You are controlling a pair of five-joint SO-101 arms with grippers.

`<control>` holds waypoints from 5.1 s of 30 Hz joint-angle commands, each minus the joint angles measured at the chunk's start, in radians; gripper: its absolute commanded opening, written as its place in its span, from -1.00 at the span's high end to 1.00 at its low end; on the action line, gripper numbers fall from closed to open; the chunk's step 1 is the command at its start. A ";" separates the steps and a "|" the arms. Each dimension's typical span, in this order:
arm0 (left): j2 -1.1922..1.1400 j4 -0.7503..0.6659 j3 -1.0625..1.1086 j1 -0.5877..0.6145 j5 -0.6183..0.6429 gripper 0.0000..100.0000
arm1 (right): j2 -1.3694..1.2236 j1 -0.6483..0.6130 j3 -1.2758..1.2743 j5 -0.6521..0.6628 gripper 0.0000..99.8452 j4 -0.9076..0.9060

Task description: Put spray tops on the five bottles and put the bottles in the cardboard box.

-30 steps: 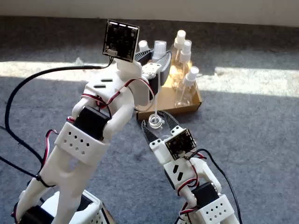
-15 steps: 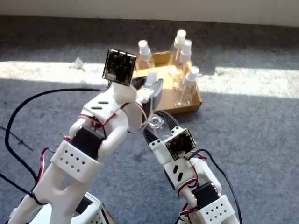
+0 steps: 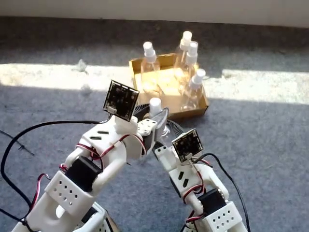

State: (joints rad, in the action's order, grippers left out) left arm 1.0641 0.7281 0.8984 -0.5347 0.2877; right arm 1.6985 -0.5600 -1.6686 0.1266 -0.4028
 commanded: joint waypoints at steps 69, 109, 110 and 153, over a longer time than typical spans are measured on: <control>0.031 0.258 -0.321 0.027 -0.163 0.55 | 0.016 0.007 0.101 -0.014 0.99 -0.001; -0.024 0.410 -0.427 0.375 -0.244 0.55 | 0.016 0.071 0.107 -0.020 0.99 -0.001; -0.044 0.436 -0.429 0.390 -0.244 0.55 | 0.016 0.094 0.117 -0.020 0.99 0.010; 0.602 0.313 0.312 0.377 -0.307 0.32 | -1.090 -0.061 0.898 -0.296 0.99 0.305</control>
State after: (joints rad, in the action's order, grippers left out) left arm 1.4523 1.0656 1.1362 -0.1312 -0.0284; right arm 0.5923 -0.6091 -0.8247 -0.1603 -0.0806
